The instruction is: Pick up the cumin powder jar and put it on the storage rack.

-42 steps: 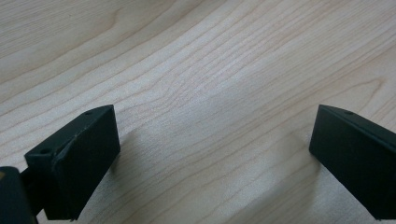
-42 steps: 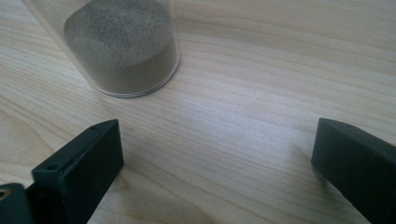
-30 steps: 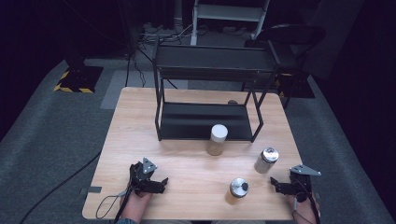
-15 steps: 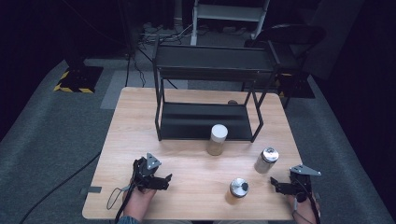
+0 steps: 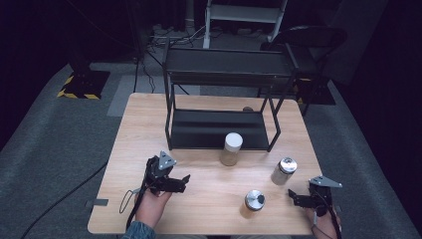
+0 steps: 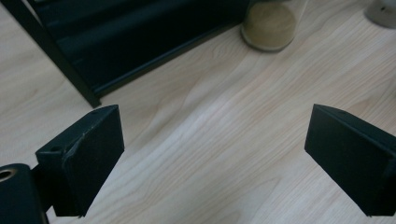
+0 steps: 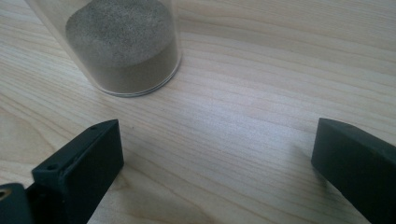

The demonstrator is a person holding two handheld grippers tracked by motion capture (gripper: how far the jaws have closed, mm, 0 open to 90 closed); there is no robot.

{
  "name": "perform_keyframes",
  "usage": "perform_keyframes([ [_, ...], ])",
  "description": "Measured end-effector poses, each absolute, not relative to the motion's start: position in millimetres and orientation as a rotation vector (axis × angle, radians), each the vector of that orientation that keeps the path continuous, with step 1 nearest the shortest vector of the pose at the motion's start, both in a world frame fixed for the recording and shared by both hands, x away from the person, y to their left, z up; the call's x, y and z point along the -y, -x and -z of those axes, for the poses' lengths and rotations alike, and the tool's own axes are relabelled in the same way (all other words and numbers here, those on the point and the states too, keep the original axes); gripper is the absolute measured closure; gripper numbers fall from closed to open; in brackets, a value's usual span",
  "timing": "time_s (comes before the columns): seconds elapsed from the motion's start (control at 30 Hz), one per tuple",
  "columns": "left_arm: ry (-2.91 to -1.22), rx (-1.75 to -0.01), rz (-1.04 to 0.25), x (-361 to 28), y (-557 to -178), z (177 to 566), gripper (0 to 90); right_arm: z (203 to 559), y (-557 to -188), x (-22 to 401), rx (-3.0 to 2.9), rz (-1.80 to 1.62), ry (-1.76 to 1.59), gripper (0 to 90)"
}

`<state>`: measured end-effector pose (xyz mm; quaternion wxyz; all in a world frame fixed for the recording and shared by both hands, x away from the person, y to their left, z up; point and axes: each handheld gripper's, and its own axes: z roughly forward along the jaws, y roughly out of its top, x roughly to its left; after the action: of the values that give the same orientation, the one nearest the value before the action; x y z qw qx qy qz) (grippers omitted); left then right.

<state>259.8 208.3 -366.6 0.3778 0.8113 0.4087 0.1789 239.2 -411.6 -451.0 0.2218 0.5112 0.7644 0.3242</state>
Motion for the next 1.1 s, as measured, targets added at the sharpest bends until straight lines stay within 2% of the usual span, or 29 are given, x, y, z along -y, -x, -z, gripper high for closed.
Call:
perform_keyframes([
  [0.4,-2.056,-0.956,-0.430,-183.0,-283.5,348.9,4.6,450.9,-239.2,411.6,-2.112,-0.896,-1.412,2.1],
  [0.73,-2.003,-0.960,-0.401,-162.0,-304.8,346.1,4.2,451.0,-239.2,411.5,-2.112,-0.896,-1.413,2.1],
  [1.1,-2.024,-0.916,-0.379,-137.4,-327.3,343.5,4.1,451.0,-239.2,411.5,-2.112,-0.896,-1.412,2.1],
])
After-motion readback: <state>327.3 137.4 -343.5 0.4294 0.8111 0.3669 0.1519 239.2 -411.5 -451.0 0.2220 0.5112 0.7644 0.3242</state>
